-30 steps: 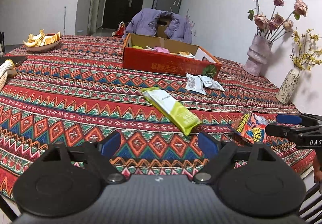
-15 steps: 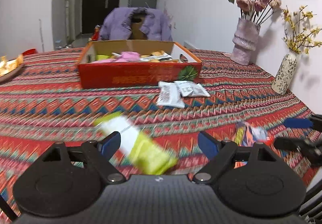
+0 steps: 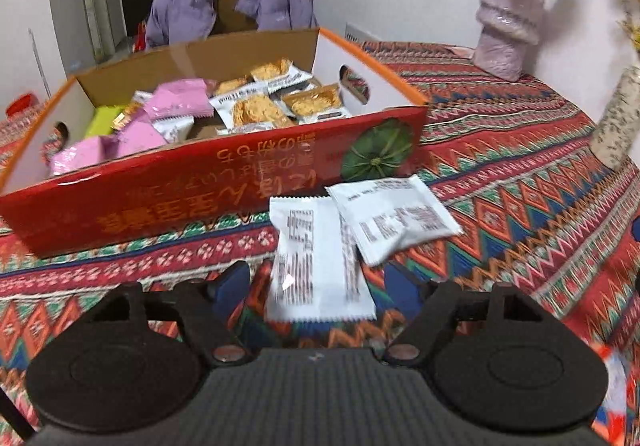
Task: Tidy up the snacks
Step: 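Grasp a white packet with the left gripper while the right grasps another white packet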
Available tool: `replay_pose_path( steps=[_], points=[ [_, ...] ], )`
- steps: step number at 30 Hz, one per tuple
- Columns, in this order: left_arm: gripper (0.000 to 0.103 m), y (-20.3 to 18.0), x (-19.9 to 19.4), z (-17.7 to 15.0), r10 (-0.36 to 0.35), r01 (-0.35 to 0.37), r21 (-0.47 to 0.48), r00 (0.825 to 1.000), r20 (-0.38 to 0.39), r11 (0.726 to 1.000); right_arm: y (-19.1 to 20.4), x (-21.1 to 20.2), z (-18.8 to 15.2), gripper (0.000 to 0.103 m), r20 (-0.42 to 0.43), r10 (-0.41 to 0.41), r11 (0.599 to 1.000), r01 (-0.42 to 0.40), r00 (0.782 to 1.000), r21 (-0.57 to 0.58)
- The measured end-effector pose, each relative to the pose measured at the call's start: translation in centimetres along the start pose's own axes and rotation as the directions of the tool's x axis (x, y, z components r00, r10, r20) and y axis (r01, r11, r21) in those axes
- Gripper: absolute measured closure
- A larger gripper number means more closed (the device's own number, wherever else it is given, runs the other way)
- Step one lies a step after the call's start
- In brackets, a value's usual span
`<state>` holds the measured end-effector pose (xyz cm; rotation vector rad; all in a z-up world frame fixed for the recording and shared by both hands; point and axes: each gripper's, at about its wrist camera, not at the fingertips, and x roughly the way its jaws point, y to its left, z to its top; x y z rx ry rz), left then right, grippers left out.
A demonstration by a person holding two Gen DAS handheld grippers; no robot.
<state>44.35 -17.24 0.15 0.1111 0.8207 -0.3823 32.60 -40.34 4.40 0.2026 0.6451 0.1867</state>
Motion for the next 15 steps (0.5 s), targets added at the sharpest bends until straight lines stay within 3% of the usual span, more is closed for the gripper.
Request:
replay_pose_path(
  steps=[3,5,6,7,11,15],
  points=[
    [0.032,0.4,1.2,0.3,-0.003,0.003,0.008,1.000,0.007,1.000,-0.5,3.5,1.3,0.018,-0.034,0.018,0.999,-0.017,0.999,0.034],
    [0.042,0.2,1.4,0.2,0.008,-0.009,0.051,1.000,0.025,0.999,-0.2,6.2,2.2,0.018,-0.068,0.026,0.999,-0.024,0.997,0.033],
    [0.053,0.2,1.3,0.2,0.004,-0.007,0.076,0.999,0.033,0.997,0.0,7.6,2.7,0.018,-0.091,0.033,0.999,-0.031,0.995,0.027],
    [0.055,0.2,1.2,0.2,-0.001,-0.003,0.102,0.999,0.040,0.995,0.2,8.8,3.1,0.018,-0.107,0.038,0.999,-0.036,0.993,0.020],
    [0.057,1.5,-0.3,-0.1,-0.005,-0.002,0.116,0.999,0.054,0.993,2.0,13.5,4.2,0.018,-0.170,0.041,0.998,-0.048,0.985,-0.037],
    [0.057,4.4,-3.3,-0.6,0.028,-0.031,0.029,0.994,0.109,0.999,4.4,16.7,4.2,0.018,-0.228,-0.011,0.987,-0.027,0.974,-0.160]
  ],
)
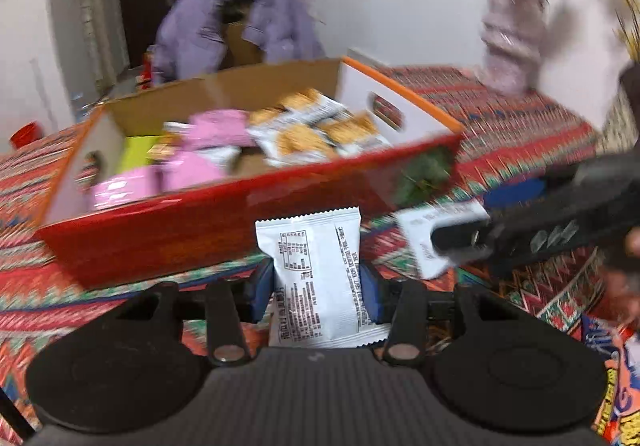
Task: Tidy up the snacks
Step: 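Grasp a white packet with the left gripper while the right grasps another white packet, then carry both white packets into the cardboard box and open both grippers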
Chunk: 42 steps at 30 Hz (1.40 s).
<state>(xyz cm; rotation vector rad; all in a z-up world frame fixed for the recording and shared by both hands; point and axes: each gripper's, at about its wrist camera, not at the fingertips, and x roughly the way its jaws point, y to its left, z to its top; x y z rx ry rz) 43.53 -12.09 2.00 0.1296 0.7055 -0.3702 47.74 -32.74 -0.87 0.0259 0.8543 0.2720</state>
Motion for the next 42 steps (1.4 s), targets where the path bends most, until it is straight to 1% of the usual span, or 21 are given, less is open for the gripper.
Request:
replay_pose_path(
  steps=[2,4,5,7,8,11,14,15,17,18,19,21,22,25,31,34,37,42],
  points=[
    [0.057,1.6,-1.5,-0.2,0.034,-0.033,-0.054,0.999,0.026,0.998,0.6,0.9,0.2,0.016,-0.009,-0.002,1.000,0.002,1.000,-0.006],
    [0.057,2.8,-2.6,-0.5,0.065,-0.062,-0.101,0.997,0.036,0.993,1.1,1.3,0.4,0.017,0.004,-0.022,1.000,0.022,1.000,-0.021],
    [0.057,3.3,-3.1,-0.7,0.080,-0.075,-0.119,0.996,0.041,0.990,1.4,1.4,0.4,0.017,0.007,-0.011,1.000,0.012,1.000,-0.024],
    [0.057,3.7,-3.7,-0.8,0.113,-0.106,-0.128,0.992,0.047,0.986,2.1,1.5,0.3,0.017,-0.002,0.014,0.998,-0.015,1.000,-0.064],
    [0.057,3.9,-4.0,-1.0,0.126,-0.119,-0.128,0.991,0.050,0.985,2.7,1.4,0.1,0.018,-0.012,0.008,0.995,-0.009,1.000,-0.098],
    [0.057,4.3,-5.2,-1.5,0.131,-0.122,-0.141,0.990,0.056,0.982,3.4,0.9,-0.8,0.020,-0.019,-0.026,0.988,0.023,0.999,-0.150],
    [0.057,4.5,-6.2,-2.2,0.127,-0.117,-0.153,0.990,0.060,0.981,3.2,0.0,-1.7,0.020,-0.010,-0.050,0.991,0.049,0.999,-0.124],
    [0.057,4.5,-6.4,-2.5,0.126,-0.116,-0.157,0.990,0.059,0.981,3.3,-0.3,-1.9,0.022,-0.003,-0.052,0.991,0.052,0.999,-0.120],
    [0.057,4.4,-6.9,-2.8,0.122,-0.111,-0.163,0.991,0.058,0.980,3.5,-0.8,-2.1,0.039,0.005,-0.047,0.991,0.047,0.999,-0.124],
    [0.057,4.2,-7.3,-3.0,0.120,-0.109,-0.164,0.991,0.061,0.980,3.6,-1.0,-2.1,0.045,0.006,-0.043,0.991,0.044,0.999,-0.126],
    [0.057,4.0,-7.7,-3.1,0.117,-0.105,-0.163,0.991,0.067,0.981,3.7,-1.4,-2.1,0.048,0.005,-0.037,0.990,0.037,0.999,-0.133],
    [0.057,3.6,-8.8,-3.2,0.110,-0.096,-0.157,0.990,0.085,0.983,4.5,-2.2,-2.2,0.050,0.016,-0.051,0.985,0.053,0.999,-0.161],
    [0.057,3.4,-9.4,-3.4,0.109,-0.094,-0.153,0.990,0.094,0.984,4.8,-2.7,-2.4,0.052,0.022,-0.052,0.984,0.055,0.998,-0.171],
    [0.057,2.7,-11.5,-3.9,0.107,-0.089,-0.149,0.987,0.122,0.985,5.9,-5.2,-3.0,0.052,0.062,-0.028,0.984,0.038,0.998,-0.172],
    [0.057,1.4,-16.2,-6.0,0.096,-0.069,-0.155,0.981,0.169,0.986,8.5,-12.2,-5.6,0.052,0.154,0.014,0.987,0.011,0.988,-0.163],
    [0.057,0.8,-18.2,-7.3,0.090,-0.061,-0.161,0.980,0.180,0.985,9.8,-15.6,-7.7,0.052,0.179,0.037,0.983,-0.003,0.983,-0.186],
    [0.057,0.1,-19.9,-8.8,0.078,-0.046,-0.168,0.979,0.188,0.985,11.0,-18.2,-9.6,0.052,0.197,0.043,0.979,-0.002,0.979,-0.203],
    [0.057,-1.0,-22.0,-10.9,0.064,-0.029,-0.176,0.978,0.199,0.984,12.2,-21.1,-12.2,0.052,0.220,0.048,0.975,0.002,0.974,-0.223]
  ],
)
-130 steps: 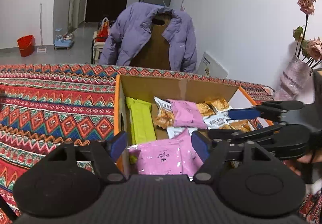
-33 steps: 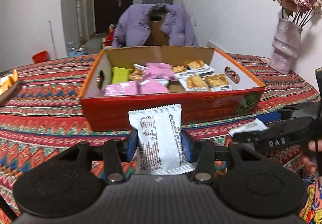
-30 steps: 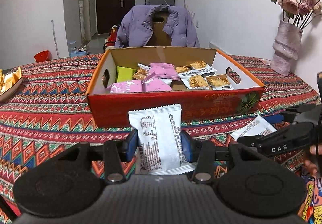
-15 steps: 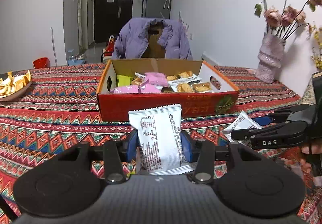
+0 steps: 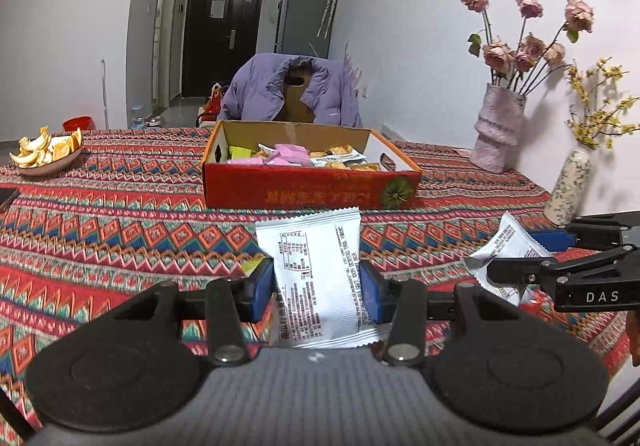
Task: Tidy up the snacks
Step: 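Carry both white packets into the cardboard box and open both grippers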
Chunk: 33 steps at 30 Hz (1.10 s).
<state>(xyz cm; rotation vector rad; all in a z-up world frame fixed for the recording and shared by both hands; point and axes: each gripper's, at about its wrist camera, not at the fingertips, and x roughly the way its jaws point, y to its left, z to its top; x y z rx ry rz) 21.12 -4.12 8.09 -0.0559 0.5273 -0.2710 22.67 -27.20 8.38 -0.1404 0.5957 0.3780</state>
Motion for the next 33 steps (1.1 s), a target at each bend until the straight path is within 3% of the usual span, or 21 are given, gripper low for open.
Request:
replay_pose_path(
  steps=[11,18,24,27,33],
  points=[
    [0.057,-0.9,-2.0,-0.2,-0.008,0.007,0.038,0.999,0.041,0.999,0.7,-1.7,-0.8,0.052,0.040,0.016,1.000,-0.017,0.999,0.024],
    [0.057,-1.0,1.1,5.2,-0.056,0.044,0.145,0.995,0.082,0.989,-2.0,0.2,3.5,0.052,0.088,-0.008,1.000,0.007,0.996,0.011],
    [0.057,-0.6,7.2,13.7,-0.156,0.138,0.191,0.984,0.084,0.972,-6.5,4.7,11.0,0.051,0.118,0.005,1.000,-0.005,0.993,-0.005],
    [0.057,-0.3,12.4,17.2,-0.158,0.148,0.181,0.986,0.046,0.972,-8.8,8.5,14.2,0.051,0.085,0.022,1.000,-0.022,0.996,-0.002],
    [0.057,0.4,22.8,19.1,-0.143,0.152,0.113,0.987,-0.078,0.982,-11.8,17.5,17.1,0.051,-0.018,-0.003,1.000,0.002,1.000,-0.017]
  ],
)
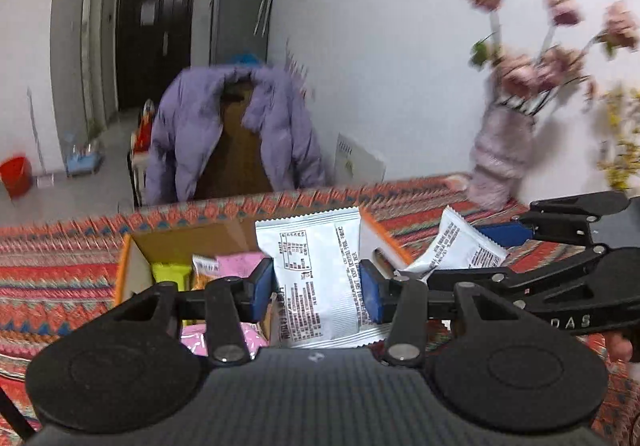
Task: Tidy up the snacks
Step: 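Carry both white packets into the cardboard box and open both grippers, then move both tools back toward the lime-green bar and red chip bag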
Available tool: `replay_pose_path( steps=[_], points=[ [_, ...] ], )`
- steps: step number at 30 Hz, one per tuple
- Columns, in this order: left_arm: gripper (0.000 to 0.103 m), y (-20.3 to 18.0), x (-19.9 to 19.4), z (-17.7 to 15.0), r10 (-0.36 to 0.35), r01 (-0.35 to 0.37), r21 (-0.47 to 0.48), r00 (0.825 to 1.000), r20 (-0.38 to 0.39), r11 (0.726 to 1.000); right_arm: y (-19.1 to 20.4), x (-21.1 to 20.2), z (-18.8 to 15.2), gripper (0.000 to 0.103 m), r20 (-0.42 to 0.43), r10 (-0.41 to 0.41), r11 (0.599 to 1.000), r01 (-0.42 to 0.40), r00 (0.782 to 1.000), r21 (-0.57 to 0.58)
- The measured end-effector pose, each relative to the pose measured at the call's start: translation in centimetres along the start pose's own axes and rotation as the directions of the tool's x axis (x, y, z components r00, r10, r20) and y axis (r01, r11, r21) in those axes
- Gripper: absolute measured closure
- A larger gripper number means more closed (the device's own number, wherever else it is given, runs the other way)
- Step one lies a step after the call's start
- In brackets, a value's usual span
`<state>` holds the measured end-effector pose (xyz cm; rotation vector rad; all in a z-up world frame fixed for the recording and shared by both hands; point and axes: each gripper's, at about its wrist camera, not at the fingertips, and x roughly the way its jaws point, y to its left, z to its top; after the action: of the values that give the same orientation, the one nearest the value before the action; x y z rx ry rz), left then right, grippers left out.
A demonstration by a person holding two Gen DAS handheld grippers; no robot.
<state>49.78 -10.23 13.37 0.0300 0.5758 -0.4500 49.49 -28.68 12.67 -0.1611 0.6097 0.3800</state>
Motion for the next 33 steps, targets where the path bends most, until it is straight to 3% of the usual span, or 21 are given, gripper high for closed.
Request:
replay_pose_path(
  steps=[4,8,9,10,16,26,27,29,33],
  points=[
    [0.057,1.8,6.1,-0.9,-0.020,0.013,-0.066,0.994,-0.111,0.998,-1.3,5.6,-0.5,0.051,-0.072,0.002,1.000,0.000,0.997,0.026],
    [0.056,3.4,10.1,-2.4,-0.015,-0.004,-0.111,0.986,-0.168,0.994,-1.8,9.3,-1.9,0.048,-0.132,-0.008,0.999,0.013,0.991,0.034],
    [0.050,3.5,10.6,-2.7,-0.007,-0.012,-0.108,0.984,-0.180,0.994,-1.9,9.8,-2.2,0.049,-0.137,-0.013,0.999,0.019,0.991,0.038],
    [0.035,3.7,11.1,-3.0,-0.003,-0.017,-0.103,0.982,-0.191,0.995,-2.1,10.2,-2.5,0.047,-0.138,-0.016,0.999,0.022,0.990,0.041],
    [0.029,3.3,10.4,-3.1,-0.017,0.007,-0.069,0.987,-0.157,0.998,-2.7,9.9,-2.2,0.044,-0.113,-0.026,0.999,0.031,0.993,0.042],
    [0.029,3.2,3.9,-1.5,0.025,-0.028,-0.029,0.995,-0.096,0.999,-1.7,3.9,-0.8,0.043,-0.042,-0.056,0.998,0.057,0.998,0.024],
    [0.029,3.2,2.8,-1.4,0.029,-0.032,-0.027,0.996,-0.083,0.999,-1.4,2.8,-0.7,0.041,-0.029,-0.062,0.998,0.063,0.998,0.019],
    [0.029,3.1,0.0,-1.4,0.034,-0.035,-0.012,0.998,-0.052,0.999,-0.9,0.6,-0.5,0.029,0.002,-0.074,0.997,0.074,0.997,0.011],
    [0.023,2.9,-6.6,-2.5,0.054,-0.055,0.023,0.998,0.020,0.998,0.7,-4.9,-1.0,0.023,0.066,-0.094,0.995,0.095,0.993,-0.008]
  ],
)
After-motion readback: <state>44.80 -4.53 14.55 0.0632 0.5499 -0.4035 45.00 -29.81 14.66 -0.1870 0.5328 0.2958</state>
